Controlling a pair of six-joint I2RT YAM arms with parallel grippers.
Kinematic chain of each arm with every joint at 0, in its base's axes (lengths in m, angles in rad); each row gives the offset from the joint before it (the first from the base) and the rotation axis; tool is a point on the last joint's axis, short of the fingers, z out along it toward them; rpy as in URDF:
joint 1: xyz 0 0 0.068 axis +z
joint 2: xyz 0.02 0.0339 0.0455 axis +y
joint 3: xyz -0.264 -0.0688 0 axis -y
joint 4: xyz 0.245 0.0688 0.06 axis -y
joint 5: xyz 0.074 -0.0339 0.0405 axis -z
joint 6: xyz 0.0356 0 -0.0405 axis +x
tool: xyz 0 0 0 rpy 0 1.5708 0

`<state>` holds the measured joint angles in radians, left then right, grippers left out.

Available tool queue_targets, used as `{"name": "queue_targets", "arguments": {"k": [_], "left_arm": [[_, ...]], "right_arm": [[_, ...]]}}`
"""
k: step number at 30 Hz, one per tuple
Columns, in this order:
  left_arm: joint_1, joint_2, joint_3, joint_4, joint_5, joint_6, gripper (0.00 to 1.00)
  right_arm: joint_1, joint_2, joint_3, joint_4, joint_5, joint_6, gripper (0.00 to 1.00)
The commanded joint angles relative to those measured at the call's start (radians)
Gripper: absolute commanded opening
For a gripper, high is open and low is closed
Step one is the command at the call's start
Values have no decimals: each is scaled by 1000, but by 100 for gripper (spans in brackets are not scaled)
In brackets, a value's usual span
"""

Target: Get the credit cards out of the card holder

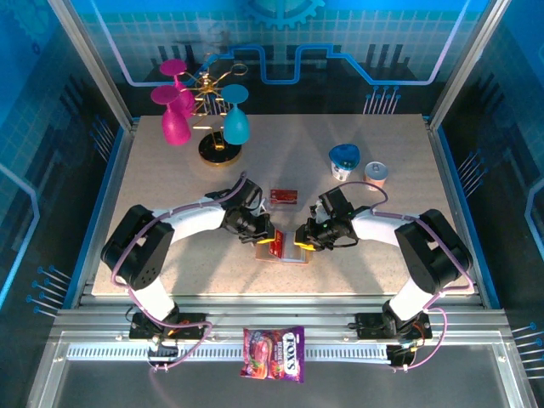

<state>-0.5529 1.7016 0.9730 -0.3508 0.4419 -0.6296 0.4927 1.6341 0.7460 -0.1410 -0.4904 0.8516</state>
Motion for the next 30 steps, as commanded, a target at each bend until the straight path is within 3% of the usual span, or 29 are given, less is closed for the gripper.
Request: {"name": "queue_targets", "arguments": {"k": [1,10,19,23,30], "left_arm": [[-5,-3,11,-9,5,-11,10],[-4,-83,28,-35,-37,40,3],[11,-147,77,-11,-14,203,0],[12,-151,110,5,55,341,0],[10,-117,274,-185,101,750,0]], "right_arm": [[15,26,4,-57,9,-17,29],[15,26,6,-58,6,-20,29],[14,37,21,-68,2,-39,30],[14,31,33,-81,0,-45,30],[9,-44,47,-100,1,-49,30]]}}
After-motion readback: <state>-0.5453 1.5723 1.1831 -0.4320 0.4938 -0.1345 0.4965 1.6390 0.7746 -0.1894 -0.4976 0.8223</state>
